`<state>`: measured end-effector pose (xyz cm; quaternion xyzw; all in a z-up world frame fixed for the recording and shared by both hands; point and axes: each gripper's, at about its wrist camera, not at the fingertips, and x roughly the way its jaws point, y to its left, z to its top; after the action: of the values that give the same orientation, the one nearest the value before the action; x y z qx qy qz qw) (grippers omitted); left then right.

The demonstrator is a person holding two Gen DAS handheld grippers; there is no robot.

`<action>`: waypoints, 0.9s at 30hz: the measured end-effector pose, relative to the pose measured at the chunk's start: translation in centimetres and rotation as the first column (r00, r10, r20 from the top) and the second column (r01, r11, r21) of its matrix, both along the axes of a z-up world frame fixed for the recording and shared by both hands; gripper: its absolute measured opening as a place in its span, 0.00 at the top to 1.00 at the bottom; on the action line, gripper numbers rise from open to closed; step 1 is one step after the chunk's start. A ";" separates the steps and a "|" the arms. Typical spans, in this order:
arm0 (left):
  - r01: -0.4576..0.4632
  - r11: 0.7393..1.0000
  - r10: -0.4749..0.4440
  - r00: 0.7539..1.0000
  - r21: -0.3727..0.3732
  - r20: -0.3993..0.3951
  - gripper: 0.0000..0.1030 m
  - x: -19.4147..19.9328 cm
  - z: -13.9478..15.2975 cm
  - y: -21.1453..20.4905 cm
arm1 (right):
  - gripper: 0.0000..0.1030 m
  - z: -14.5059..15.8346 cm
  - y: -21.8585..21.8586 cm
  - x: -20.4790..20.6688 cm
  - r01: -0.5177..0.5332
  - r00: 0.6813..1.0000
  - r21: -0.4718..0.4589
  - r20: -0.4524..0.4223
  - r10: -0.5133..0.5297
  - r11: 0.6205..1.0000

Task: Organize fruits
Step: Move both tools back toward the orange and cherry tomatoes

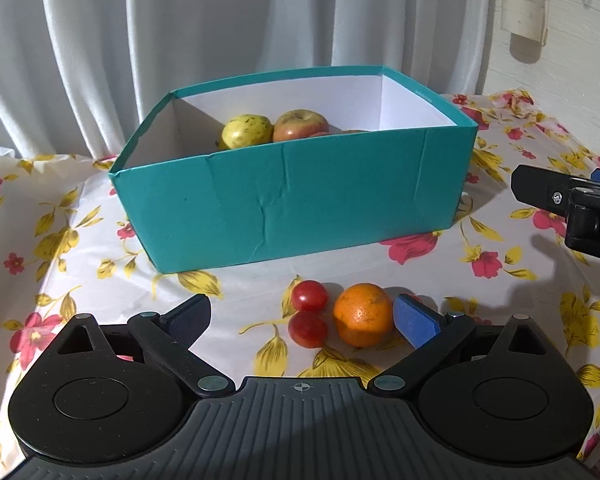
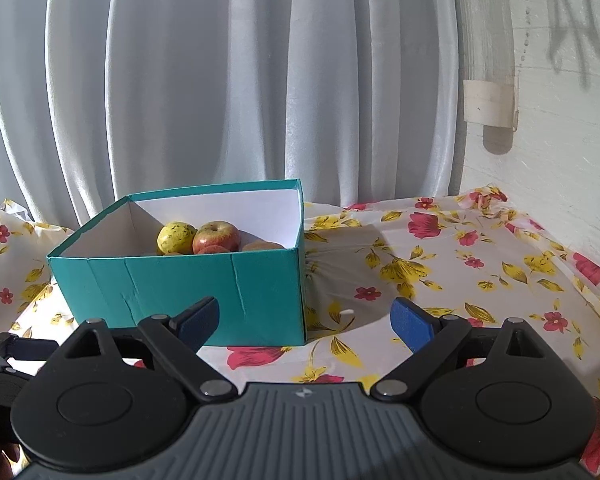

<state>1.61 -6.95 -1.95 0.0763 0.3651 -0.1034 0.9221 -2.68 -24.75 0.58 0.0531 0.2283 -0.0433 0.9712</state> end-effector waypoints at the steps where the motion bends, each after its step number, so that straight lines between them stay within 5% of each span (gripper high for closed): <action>1: 0.003 1.000 -0.003 1.000 0.001 -0.005 0.02 0.1 -0.1 -0.2 | 0.10 0.0 -0.1 -0.1 0.002 1.000 0.002 -0.002 -0.002 1.000; 17: -0.013 1.000 0.012 0.998 -0.010 -0.058 0.04 0.8 -0.9 -1.5 | 0.10 -0.1 -1.6 -0.7 0.037 0.999 0.000 -0.006 -0.037 0.999; 27: -0.020 1.000 0.019 0.998 -0.016 -0.062 0.15 0.5 -1.5 -2.1 | 0.10 -0.6 -2.5 -1.0 0.053 0.998 0.002 -0.020 -0.053 0.999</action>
<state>2.11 -9.02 -3.40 0.0619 0.3933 -0.0996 0.9119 -3.69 -27.30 0.02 0.0601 0.2364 -0.0692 0.9673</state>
